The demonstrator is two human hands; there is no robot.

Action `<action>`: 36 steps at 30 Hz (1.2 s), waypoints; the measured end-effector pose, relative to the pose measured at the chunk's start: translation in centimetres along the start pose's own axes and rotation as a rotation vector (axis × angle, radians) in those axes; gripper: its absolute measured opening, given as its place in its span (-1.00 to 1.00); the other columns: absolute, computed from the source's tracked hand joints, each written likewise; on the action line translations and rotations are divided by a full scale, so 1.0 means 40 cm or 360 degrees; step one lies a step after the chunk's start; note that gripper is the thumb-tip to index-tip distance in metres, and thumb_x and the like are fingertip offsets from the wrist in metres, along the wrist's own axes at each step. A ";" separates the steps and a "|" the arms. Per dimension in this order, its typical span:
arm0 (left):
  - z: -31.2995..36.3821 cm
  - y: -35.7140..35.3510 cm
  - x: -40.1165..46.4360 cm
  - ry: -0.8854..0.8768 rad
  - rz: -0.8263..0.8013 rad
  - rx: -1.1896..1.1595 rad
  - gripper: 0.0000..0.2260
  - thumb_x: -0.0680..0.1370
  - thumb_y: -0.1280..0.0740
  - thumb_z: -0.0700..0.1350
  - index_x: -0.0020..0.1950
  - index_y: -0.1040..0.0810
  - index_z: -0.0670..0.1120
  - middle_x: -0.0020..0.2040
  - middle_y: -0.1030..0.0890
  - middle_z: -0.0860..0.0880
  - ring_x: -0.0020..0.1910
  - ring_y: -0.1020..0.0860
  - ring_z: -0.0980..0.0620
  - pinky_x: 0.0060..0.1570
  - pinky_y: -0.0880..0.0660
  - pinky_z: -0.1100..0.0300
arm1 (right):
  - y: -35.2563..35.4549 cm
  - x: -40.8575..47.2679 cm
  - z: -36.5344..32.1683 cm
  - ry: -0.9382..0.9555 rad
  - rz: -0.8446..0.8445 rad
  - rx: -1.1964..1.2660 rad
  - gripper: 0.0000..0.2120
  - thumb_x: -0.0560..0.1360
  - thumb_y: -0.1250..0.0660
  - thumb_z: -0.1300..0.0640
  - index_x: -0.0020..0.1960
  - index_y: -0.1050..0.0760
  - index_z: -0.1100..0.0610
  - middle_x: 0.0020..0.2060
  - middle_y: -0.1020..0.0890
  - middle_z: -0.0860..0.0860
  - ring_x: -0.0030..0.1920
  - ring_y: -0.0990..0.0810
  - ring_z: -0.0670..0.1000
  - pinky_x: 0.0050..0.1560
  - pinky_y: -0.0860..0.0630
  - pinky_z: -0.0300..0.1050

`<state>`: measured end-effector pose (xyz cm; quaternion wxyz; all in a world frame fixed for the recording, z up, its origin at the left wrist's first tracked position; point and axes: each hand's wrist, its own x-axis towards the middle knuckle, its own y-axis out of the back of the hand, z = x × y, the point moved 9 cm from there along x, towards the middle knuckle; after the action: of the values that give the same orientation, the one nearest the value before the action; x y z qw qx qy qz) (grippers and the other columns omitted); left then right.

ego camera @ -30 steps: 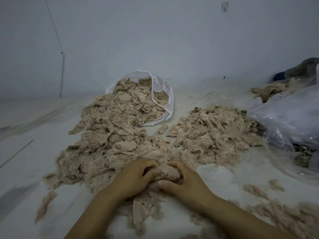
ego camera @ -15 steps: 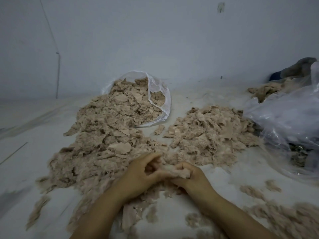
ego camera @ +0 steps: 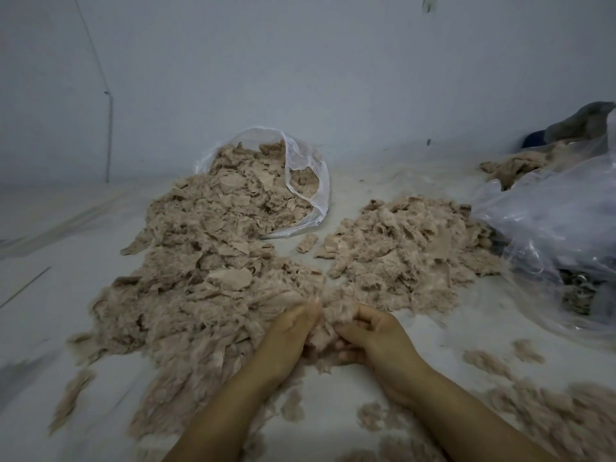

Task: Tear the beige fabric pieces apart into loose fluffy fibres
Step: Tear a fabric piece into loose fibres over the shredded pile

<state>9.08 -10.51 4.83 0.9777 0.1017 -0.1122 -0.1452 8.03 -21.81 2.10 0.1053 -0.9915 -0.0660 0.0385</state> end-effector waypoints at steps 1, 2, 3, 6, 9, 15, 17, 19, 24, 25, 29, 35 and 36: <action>-0.001 -0.002 -0.001 0.0011 -0.0003 0.0001 -0.79 0.49 -0.24 0.12 -0.21 -0.56 0.03 -0.37 -0.54 0.10 -0.35 -0.50 0.19 -0.29 -0.44 0.31 | 0.001 0.001 0.002 -0.0002 -0.0003 -0.0027 -0.91 0.51 -0.33 0.32 -0.18 -0.53 0.25 -0.42 -0.57 0.11 -0.45 -0.52 -0.02 -0.41 -0.54 -0.21; -0.006 0.001 0.001 0.0012 0.0022 0.0022 -0.84 0.46 -0.33 0.08 -0.08 -0.56 0.02 -0.30 -0.57 0.10 -0.29 -0.52 0.19 -0.23 -0.48 0.30 | -0.002 0.001 0.004 -0.0022 -0.0022 -0.0050 -0.87 0.52 -0.31 0.30 -0.20 -0.53 0.24 -0.42 -0.56 0.11 -0.46 -0.51 -0.04 -0.42 -0.53 -0.20; -0.007 0.006 0.003 0.0007 0.0075 0.0063 -0.85 0.45 -0.41 -0.01 -0.03 -0.55 -0.01 -0.27 -0.57 0.08 -0.27 -0.53 0.20 -0.21 -0.49 0.31 | -0.004 0.001 0.007 -0.0048 -0.0040 -0.0062 -0.84 0.54 -0.29 0.28 -0.22 -0.53 0.24 -0.41 -0.56 0.12 -0.46 -0.50 -0.03 -0.41 -0.52 -0.19; 0.009 0.011 0.007 -0.0091 0.0197 0.0078 -0.90 0.47 -0.41 -0.24 -0.20 -0.55 -0.08 -0.38 -0.52 0.11 -0.39 -0.47 0.25 -0.33 -0.41 0.40 | -0.011 0.002 0.009 -0.0077 -0.0051 0.0106 -0.74 0.58 -0.23 0.10 -0.20 -0.51 0.22 -0.38 -0.56 0.12 -0.42 -0.51 -0.01 -0.40 -0.52 -0.15; 0.005 0.024 0.008 -0.0072 0.0287 0.0020 -0.86 0.50 -0.37 -0.21 -0.26 -0.55 -0.16 -0.42 -0.51 0.07 -0.42 -0.44 0.17 -0.38 -0.39 0.34 | -0.029 -0.006 0.000 -0.0005 -0.0146 0.0045 -0.68 0.37 -0.44 -0.03 -0.08 -0.51 0.21 -0.33 -0.59 0.11 -0.34 -0.58 0.02 -0.35 -0.56 -0.12; 0.009 0.057 0.004 -0.0124 0.0455 -0.0042 -0.71 0.49 -0.35 -0.08 -0.34 -0.47 -0.24 -0.44 -0.41 0.00 -0.42 -0.36 0.15 -0.39 -0.35 0.32 | -0.019 -0.001 0.007 0.0022 -0.0015 -0.0076 -0.90 0.44 -0.40 0.35 -0.15 -0.51 0.20 -0.38 -0.54 0.06 -0.43 -0.52 -0.02 -0.37 -0.53 -0.16; 0.012 0.075 0.002 -0.0173 0.0545 -0.0057 -0.70 0.45 -0.39 -0.04 -0.30 -0.51 -0.27 -0.41 -0.45 -0.13 -0.40 -0.40 0.10 -0.36 -0.38 0.28 | -0.020 -0.003 0.007 -0.0008 -0.0048 0.0023 -0.87 0.41 -0.44 0.23 -0.11 -0.50 0.19 -0.34 -0.54 0.06 -0.39 -0.55 -0.04 -0.34 -0.53 -0.16; 0.011 0.073 0.001 -0.0167 0.0541 -0.0052 -0.82 0.42 -0.44 -0.11 -0.29 -0.58 -0.20 -0.41 -0.54 -0.08 -0.42 -0.47 0.14 -0.39 -0.42 0.31 | -0.032 -0.008 0.008 -0.0017 -0.0117 0.0060 -0.63 0.29 -0.50 0.10 0.01 -0.47 0.20 -0.27 -0.60 0.08 -0.29 -0.61 -0.01 -0.28 -0.56 -0.15; -0.002 0.041 0.003 -0.0069 0.0394 -0.0152 -0.92 0.46 -0.41 -0.24 -0.25 -0.60 -0.15 -0.41 -0.58 0.05 -0.44 -0.49 0.21 -0.42 -0.42 0.38 | -0.011 -0.004 -0.003 0.0076 0.0060 -0.0025 -0.73 0.43 -0.39 0.40 0.07 -0.41 0.24 -0.38 -0.57 0.07 -0.41 -0.59 0.01 -0.36 -0.56 -0.19; -0.008 0.044 0.003 -0.0027 0.0405 -0.0219 -0.90 0.48 -0.38 -0.26 -0.23 -0.59 -0.16 -0.43 -0.58 0.04 -0.45 -0.50 0.19 -0.43 -0.43 0.36 | -0.006 -0.002 -0.002 0.0075 0.0073 -0.0027 -0.74 0.45 -0.35 0.43 0.07 -0.41 0.23 -0.41 -0.57 0.04 -0.43 -0.58 -0.01 -0.38 -0.55 -0.20; -0.037 0.043 -0.001 0.0164 0.0433 -0.0434 -0.87 0.56 -0.27 -0.24 -0.17 -0.56 -0.18 -0.41 -0.59 -0.06 -0.42 -0.56 0.06 -0.39 -0.56 0.23 | 0.005 0.000 -0.003 0.0080 0.0113 -0.0062 -0.76 0.47 -0.24 0.46 0.06 -0.43 0.20 -0.42 -0.51 0.05 -0.42 -0.55 -0.01 -0.40 -0.54 -0.20; -0.040 0.032 -0.006 0.0167 0.0390 -0.0203 -0.77 0.44 -0.43 -0.06 0.07 -0.55 -0.06 -0.16 -0.65 0.02 -0.19 -0.62 0.13 -0.23 -0.53 0.33 | -0.013 -0.008 -0.012 0.0155 0.0051 -0.0195 -0.74 0.47 -0.25 0.45 0.07 -0.43 0.17 -0.40 -0.55 0.01 -0.38 -0.55 -0.05 -0.35 -0.55 -0.20; -0.036 0.041 -0.007 0.0143 0.0450 -0.0183 -0.80 0.45 -0.44 -0.15 0.05 -0.55 -0.09 -0.17 -0.65 -0.01 -0.22 -0.61 0.11 -0.24 -0.53 0.32 | -0.013 -0.009 -0.012 0.0148 0.0061 -0.0191 -0.74 0.46 -0.24 0.46 0.05 -0.42 0.19 -0.42 -0.54 0.00 -0.42 -0.55 -0.07 -0.38 -0.53 -0.23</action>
<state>9.62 -8.64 3.78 0.9967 0.0353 -0.0729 -0.0074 7.68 -21.46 2.69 0.0479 -0.9978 -0.0443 -0.0097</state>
